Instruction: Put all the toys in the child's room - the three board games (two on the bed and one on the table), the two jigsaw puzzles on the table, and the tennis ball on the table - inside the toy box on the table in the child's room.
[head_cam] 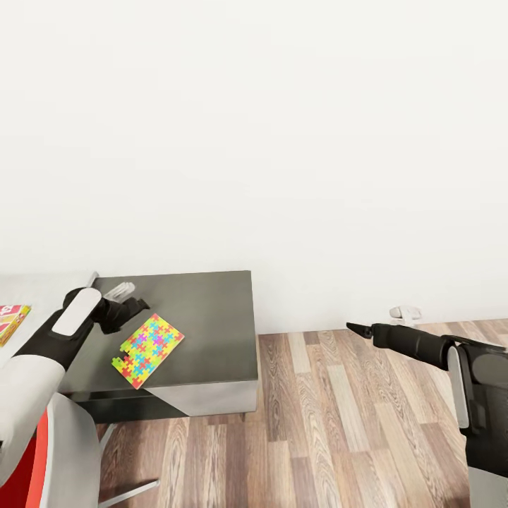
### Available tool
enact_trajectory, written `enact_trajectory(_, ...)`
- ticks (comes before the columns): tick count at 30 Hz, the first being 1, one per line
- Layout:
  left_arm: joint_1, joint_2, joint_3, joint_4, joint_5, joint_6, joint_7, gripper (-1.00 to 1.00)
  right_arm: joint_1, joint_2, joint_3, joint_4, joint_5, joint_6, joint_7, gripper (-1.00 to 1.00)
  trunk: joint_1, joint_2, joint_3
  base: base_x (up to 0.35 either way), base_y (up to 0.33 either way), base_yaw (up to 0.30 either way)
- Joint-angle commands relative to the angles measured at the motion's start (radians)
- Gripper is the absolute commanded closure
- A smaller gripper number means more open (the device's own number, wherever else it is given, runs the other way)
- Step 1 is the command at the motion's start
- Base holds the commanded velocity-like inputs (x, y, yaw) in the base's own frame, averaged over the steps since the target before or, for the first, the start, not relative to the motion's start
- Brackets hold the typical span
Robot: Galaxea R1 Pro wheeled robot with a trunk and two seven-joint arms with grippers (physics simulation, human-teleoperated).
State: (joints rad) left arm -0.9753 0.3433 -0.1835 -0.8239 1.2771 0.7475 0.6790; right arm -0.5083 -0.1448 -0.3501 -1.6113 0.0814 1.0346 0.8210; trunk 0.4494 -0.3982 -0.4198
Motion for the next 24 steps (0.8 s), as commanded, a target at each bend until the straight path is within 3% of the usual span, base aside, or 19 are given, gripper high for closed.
enact_trajectory(1,-0.002,0.001,-0.004,0.004,-0.006,-0.002,0.004,-1.00,-0.001,0.000,0.001,-0.001,0.009,0.004,0.008,-1.00,0.001,-0.002,-0.002,0.000,0.000,0.000)
enact_trajectory(3,-0.003,0.002,-0.004,0.012,-0.031,-0.004,-0.009,-1.00,0.000,0.001,0.003,-0.001,0.009,0.004,0.007,-1.00,0.001,-0.002,-0.002,0.000,0.000,0.000)
enact_trajectory(9,-0.004,0.002,-0.006,0.019,-0.054,-0.008,-0.025,-1.00,0.000,0.002,0.006,-0.002,0.009,0.004,0.008,-1.00,0.001,-0.002,-0.002,0.000,0.000,0.000)
enact_trajectory(13,-0.004,0.002,-0.007,0.023,-0.088,-0.019,-0.038,-1.00,0.000,0.002,0.008,-0.002,0.008,0.004,0.008,-1.00,0.001,-0.002,-0.002,0.000,0.000,0.000)
enact_trajectory(19,-0.005,0.002,-0.003,0.028,-0.188,-0.038,-0.100,-1.00,0.000,0.002,0.009,-0.003,0.006,0.004,0.009,-1.00,0.001,-0.002,-0.002,0.000,0.000,0.000)
enact_trajectory(24,-0.005,0.002,-0.002,0.048,-0.214,-0.047,-0.131,-1.00,0.000,0.002,0.009,-0.003,0.005,0.004,0.009,-1.00,0.001,-0.002,-0.002,0.000,0.000,0.000)
